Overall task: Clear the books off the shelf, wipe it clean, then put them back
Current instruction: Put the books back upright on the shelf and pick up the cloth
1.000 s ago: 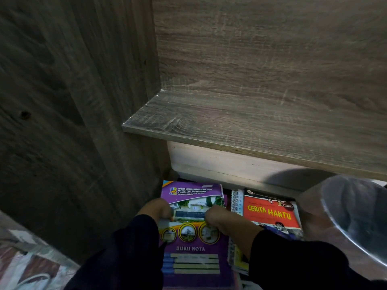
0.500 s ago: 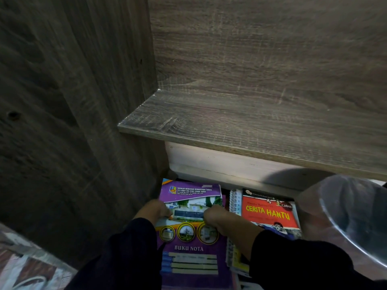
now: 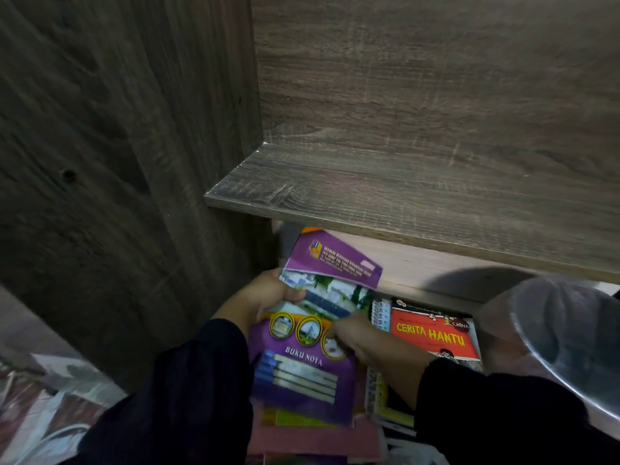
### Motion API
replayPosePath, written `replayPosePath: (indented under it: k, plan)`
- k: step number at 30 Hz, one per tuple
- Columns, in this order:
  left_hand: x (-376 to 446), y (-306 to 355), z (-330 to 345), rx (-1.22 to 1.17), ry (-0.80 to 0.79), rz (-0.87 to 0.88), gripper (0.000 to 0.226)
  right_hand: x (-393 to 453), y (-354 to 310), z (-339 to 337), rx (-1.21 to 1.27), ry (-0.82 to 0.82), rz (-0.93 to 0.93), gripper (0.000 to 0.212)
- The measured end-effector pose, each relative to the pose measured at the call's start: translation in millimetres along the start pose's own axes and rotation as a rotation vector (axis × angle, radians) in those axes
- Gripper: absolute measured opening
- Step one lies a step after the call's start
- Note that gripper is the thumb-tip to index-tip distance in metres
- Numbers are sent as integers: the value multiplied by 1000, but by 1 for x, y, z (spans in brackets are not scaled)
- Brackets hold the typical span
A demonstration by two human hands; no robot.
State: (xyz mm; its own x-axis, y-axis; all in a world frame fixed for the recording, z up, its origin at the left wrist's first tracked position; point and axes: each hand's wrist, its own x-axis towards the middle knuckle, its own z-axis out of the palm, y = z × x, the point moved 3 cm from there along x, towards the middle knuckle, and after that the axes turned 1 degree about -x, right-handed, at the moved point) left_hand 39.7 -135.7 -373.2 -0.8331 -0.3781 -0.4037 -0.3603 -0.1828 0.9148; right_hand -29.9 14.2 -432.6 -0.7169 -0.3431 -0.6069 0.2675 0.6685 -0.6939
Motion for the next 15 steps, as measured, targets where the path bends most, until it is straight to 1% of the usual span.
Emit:
replayPosePath:
  k: [2, 3, 4, 6, 8, 12, 15]
  plan:
    - [-11, 9, -6, -58, -29, 48, 37, -3, -5, -11, 196, 107, -53, 52]
    - [-17, 12, -9, -94, -30, 62, 35, -11, -10, -19, 254, 163, -94, 62]
    - [-24, 13, -13, -121, -21, 61, 34, -18, -14, -27, 293, 195, -136, 63]
    - [-34, 8, -22, -155, 8, 59, 31, -28, -18, -41, 379, 177, -194, 58]
    - [-45, 4, -29, -167, 50, 57, 35, -44, -22, -49, 371, 146, -276, 51]
    - [-61, 2, -30, -178, 79, 70, 38, -71, -23, -54, 374, 111, -451, 51]
    - [-67, 4, -26, -176, 113, 106, 36, -82, -18, -59, 351, 111, -528, 48]
